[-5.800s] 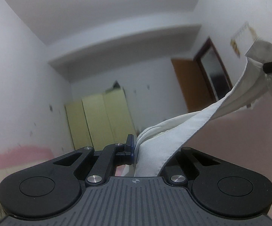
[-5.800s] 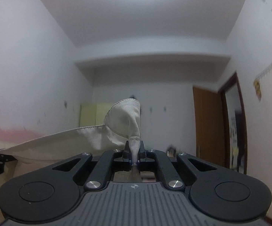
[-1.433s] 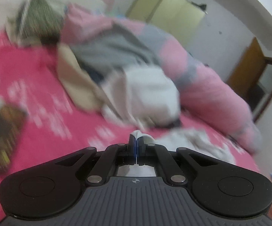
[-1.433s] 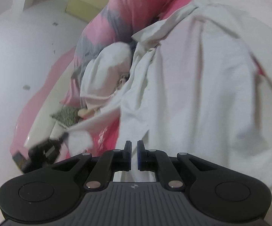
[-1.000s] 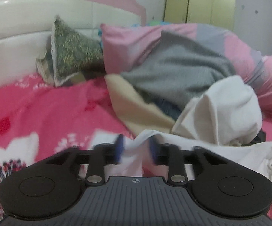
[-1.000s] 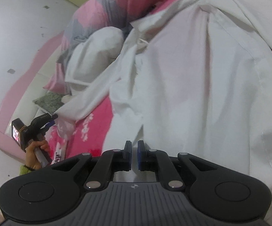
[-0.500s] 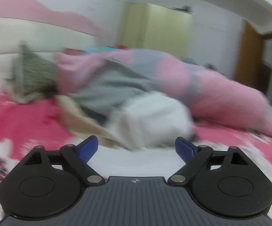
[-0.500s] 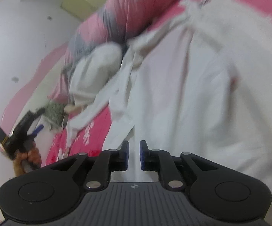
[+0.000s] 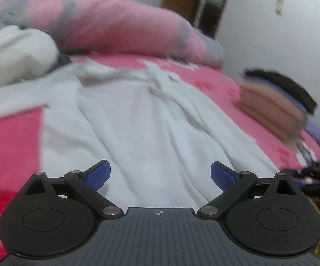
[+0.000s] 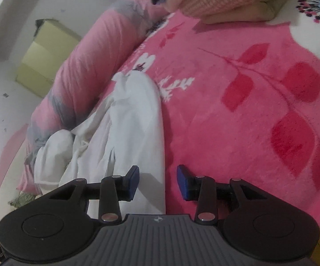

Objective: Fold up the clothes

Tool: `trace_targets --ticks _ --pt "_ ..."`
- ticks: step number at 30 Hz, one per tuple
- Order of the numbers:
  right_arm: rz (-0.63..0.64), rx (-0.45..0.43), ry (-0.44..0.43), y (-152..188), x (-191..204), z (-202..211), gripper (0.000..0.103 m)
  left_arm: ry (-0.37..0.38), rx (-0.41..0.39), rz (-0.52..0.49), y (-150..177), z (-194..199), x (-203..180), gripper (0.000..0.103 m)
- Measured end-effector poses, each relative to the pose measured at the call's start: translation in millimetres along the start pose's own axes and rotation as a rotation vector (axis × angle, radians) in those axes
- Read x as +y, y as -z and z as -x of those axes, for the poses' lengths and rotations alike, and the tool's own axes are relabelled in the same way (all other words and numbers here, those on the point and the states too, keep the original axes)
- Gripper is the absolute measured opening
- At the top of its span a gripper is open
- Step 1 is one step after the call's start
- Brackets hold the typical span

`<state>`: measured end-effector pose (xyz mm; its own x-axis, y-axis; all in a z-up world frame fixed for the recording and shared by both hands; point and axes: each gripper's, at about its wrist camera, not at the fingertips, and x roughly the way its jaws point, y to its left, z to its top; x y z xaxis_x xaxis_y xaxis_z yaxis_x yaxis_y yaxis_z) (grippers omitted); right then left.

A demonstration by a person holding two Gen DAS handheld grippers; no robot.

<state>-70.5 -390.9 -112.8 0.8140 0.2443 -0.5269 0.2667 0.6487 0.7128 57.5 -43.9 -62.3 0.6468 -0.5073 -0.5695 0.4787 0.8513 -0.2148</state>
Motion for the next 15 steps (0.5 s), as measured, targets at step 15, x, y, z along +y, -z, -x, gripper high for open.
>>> trace_targets --ticks 15 --pt "0.246 0.203 -0.033 37 30 10 0.026 -0.143 0.095 -0.035 29 -21 -10 0.097"
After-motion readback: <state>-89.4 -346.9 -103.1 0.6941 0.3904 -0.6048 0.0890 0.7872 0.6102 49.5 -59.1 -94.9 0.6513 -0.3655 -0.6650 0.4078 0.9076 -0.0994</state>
